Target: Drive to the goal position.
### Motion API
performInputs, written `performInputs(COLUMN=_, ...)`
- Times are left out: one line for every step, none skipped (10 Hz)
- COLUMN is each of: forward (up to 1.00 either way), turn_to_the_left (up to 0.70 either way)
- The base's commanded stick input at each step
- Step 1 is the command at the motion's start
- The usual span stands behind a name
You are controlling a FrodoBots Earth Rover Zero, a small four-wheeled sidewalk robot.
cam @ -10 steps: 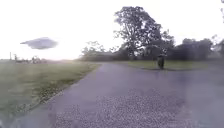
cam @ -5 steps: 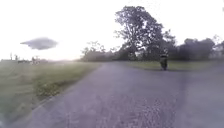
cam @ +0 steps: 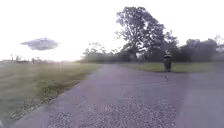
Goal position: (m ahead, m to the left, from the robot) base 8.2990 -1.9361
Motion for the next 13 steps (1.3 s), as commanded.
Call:
performInputs(forward=0.7, turn_to_the_left=0.0)
performInputs(forward=0.7, turn_to_the_left=0.0)
performInputs(forward=0.7, turn_to_the_left=0.0)
performInputs(forward=0.7, turn_to_the_left=0.0)
performInputs(forward=0.7, turn_to_the_left=0.0)
performInputs(forward=0.7, turn_to_the_left=0.0)
performInputs(forward=0.7, turn_to_the_left=0.0)
performInputs(forward=0.7, turn_to_the_left=-0.14)
performInputs(forward=0.7, turn_to_the_left=-0.14)
performInputs(forward=0.7, turn_to_the_left=-0.14)
performInputs(forward=0.7, turn_to_the_left=-0.14)
performInputs(forward=0.7, turn_to_the_left=-0.14)
performInputs(forward=0.7, turn_to_the_left=-0.14)
